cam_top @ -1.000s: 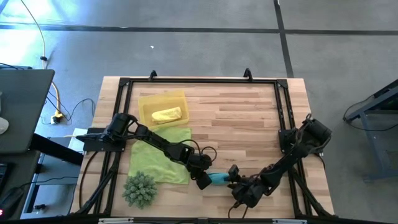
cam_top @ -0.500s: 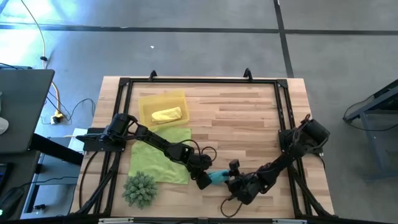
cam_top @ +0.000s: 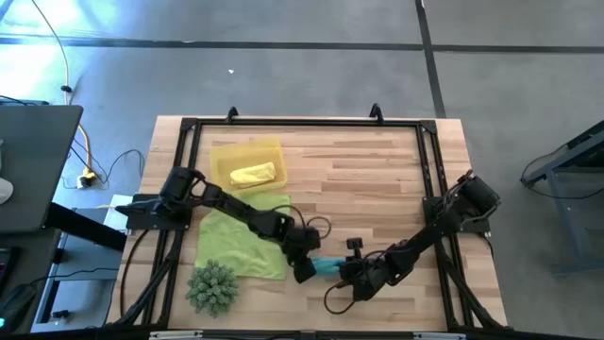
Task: Roll microfiber towels into tight, uniform cylinder then place into a basket
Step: Roll the blue microfiber towel, then put the blue microfiber towel into the yellow bin, then roll the green microfiber towel
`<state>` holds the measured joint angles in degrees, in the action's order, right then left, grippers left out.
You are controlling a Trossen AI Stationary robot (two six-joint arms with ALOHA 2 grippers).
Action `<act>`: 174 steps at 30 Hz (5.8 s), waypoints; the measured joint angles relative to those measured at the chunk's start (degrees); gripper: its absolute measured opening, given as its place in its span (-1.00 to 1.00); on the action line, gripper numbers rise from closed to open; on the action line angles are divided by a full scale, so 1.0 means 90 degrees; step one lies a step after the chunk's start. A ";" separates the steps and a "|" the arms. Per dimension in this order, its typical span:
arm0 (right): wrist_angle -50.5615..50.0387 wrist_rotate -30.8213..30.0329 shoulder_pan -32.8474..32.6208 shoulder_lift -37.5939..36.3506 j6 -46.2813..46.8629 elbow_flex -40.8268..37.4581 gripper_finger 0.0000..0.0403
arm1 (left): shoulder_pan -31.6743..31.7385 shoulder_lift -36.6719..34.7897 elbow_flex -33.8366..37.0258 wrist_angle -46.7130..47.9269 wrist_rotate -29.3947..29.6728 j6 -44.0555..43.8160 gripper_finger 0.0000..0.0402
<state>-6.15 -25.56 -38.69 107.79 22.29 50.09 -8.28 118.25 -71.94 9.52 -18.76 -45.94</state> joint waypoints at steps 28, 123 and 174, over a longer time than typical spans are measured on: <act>0.1108 0.3448 0.1294 0.0000 0.2154 -0.0017 -0.94 | -0.1691 -0.1105 -0.0005 0.1071 0.4552 0.3029 -0.32; -0.5688 -0.1898 0.1772 -0.4869 0.1355 -0.0039 -0.25 | 0.4159 -0.4543 0.3123 0.2497 0.5940 0.3741 -0.93; -0.5576 -0.1759 0.2177 -0.4867 0.1245 -0.0039 -0.25 | 0.3734 -0.3002 0.0617 0.4827 0.3204 0.3078 0.01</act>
<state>-56.34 -41.39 -19.09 63.99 33.50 49.74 25.33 91.23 -66.38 52.96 10.08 -18.23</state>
